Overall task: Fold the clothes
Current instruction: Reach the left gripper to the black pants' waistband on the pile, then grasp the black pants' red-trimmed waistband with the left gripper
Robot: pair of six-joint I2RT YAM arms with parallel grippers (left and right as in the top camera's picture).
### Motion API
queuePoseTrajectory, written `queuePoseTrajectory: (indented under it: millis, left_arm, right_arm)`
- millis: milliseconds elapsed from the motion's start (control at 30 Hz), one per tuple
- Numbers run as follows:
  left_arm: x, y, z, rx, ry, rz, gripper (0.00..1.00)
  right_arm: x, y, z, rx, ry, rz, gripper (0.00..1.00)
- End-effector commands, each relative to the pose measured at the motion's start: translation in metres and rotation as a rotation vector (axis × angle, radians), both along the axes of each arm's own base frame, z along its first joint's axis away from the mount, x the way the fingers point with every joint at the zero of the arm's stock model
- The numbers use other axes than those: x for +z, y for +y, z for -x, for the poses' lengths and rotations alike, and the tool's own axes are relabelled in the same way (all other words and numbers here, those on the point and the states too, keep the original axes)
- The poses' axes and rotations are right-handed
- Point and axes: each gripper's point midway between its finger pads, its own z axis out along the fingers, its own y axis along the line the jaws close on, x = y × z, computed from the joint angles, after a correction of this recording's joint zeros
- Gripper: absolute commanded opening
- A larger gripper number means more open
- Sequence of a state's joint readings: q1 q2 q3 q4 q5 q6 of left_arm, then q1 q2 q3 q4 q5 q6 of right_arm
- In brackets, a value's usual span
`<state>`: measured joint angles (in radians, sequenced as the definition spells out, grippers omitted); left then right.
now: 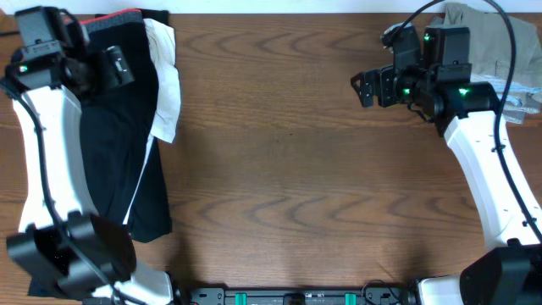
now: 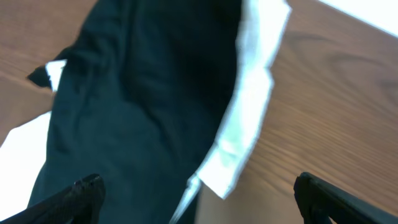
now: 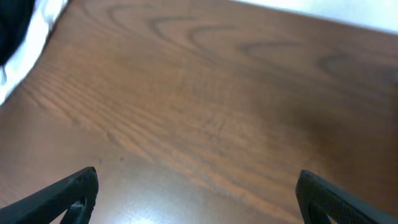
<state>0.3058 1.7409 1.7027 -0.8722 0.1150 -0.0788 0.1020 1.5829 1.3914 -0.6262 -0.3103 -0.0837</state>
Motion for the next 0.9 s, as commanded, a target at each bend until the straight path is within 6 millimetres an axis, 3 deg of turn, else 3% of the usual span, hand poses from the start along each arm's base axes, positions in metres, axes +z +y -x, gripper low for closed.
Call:
queuePoseTrajectory:
  millis: [0, 167, 333, 867]
  left_arm:
    - [-0.037, 0.031, -0.007, 0.071, 0.069, 0.005, 0.99]
    - [-0.085, 0.047, -0.021, 0.08, 0.129, 0.018, 0.96]
    - [-0.111, 0.062, -0.033, 0.088, 0.129, 0.008, 0.91]
    - [-0.131, 0.146, -0.008, 0.259, 0.112, 0.01, 0.9]
  right_arm:
    - [0.003, 0.004, 0.002, 0.0, 0.008, -0.001, 0.99]
    - [-0.001, 0.003, 0.006, -0.002, 0.035, 0.002, 0.96]
    - [-0.008, 0.002, 0.014, -0.001, 0.08, 0.007, 0.95]
    - [-0.017, 0.009, 0.028, 0.026, 0.137, 0.022, 0.95]
